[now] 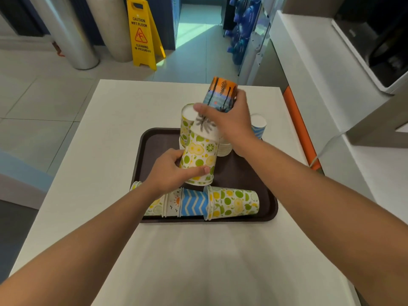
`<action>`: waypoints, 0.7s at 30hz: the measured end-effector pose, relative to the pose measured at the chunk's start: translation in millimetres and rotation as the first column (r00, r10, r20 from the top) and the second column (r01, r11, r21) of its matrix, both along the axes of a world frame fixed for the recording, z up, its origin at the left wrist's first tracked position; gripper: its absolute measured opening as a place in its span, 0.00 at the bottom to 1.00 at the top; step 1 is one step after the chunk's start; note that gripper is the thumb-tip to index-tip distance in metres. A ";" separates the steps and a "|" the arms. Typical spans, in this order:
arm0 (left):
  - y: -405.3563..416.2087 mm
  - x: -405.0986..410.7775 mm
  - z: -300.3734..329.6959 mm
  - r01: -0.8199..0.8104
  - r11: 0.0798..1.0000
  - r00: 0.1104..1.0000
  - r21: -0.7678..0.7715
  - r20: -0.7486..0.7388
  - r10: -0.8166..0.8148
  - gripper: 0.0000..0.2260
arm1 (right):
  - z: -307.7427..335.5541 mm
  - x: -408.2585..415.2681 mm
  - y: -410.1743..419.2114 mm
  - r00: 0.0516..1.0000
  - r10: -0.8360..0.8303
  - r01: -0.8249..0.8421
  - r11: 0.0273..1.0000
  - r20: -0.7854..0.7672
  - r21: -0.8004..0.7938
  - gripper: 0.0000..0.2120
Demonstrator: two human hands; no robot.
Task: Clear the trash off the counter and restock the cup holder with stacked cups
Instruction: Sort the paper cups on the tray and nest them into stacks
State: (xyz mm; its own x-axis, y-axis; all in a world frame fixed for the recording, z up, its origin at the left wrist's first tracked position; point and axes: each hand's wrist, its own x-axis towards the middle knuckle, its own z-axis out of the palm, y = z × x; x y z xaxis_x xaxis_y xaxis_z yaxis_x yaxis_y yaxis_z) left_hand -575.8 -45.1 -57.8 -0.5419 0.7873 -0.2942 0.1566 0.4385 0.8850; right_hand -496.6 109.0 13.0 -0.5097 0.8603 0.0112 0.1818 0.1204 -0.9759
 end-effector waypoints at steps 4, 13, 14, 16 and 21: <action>-2.2 -2.1 -3.3 -0.021 1.000 0.999 -0.004 0.035 0.022 0.29 | 23.2 -0.6 28.1 0.988 -0.111 0.116 0.992 -0.104 0.051 0.37; -4.3 -7.4 6.0 -0.049 0.998 0.998 0.046 0.037 0.048 0.22 | -8.3 -3.8 63.8 0.990 -0.136 0.140 0.969 -0.032 0.202 0.43; -3.8 -8.0 8.4 -0.050 0.997 0.998 0.053 0.034 0.048 0.18 | -18.3 -3.8 61.8 0.992 -0.124 0.125 0.974 -0.019 0.189 0.43; -3.3 -11.2 11.4 -0.047 0.997 0.999 0.064 0.016 0.046 0.14 | -34.7 -3.9 58.2 0.995 -0.095 0.091 0.982 0.019 0.166 0.43; -5.2 -18.9 24.0 -0.101 0.982 0.995 0.158 0.020 0.099 0.12 | -58.4 -0.3 56.3 0.981 -0.110 0.077 0.977 0.162 0.199 0.37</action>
State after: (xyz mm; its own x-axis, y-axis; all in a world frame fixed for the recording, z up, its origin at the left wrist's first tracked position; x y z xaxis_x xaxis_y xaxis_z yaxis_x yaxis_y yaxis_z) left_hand -594.7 -50.3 -33.8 -0.6172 0.7667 -0.1766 0.1083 0.3051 0.9462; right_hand -496.9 165.3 -45.4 -0.4355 0.8947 0.0992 0.3635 0.2756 -0.8899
